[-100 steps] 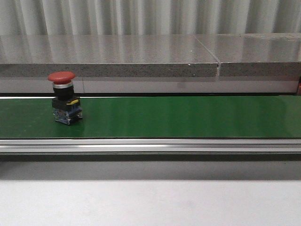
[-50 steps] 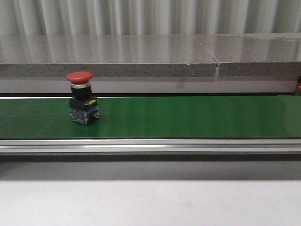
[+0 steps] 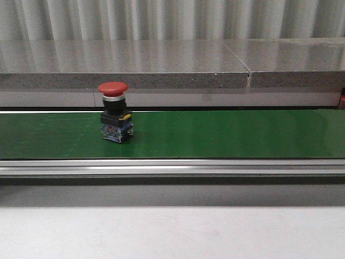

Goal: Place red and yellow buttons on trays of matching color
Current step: 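Set the yellow button on the belt behind the red one and release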

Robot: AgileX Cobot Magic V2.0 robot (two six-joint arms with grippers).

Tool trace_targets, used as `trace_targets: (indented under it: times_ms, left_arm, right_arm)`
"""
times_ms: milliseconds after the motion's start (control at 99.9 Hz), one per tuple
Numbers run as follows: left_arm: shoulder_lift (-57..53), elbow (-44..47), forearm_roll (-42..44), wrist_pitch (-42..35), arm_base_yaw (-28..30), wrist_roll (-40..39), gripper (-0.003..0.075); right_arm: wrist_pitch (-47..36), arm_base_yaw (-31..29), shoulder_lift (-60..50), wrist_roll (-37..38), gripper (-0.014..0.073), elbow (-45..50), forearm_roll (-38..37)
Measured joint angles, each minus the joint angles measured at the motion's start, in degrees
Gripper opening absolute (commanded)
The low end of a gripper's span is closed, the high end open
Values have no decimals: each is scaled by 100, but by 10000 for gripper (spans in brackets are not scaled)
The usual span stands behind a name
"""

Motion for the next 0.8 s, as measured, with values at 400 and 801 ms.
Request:
trace_targets:
  times_ms: [400,801]
  left_arm:
    - [-206,0,-28,-53,-268,345,679]
    - [-1891,324,-28,-781,-977,870,679]
  right_arm:
    - [0,0,0,0,-67,0,0]
    - [0,0,0,0,-67,0,0]
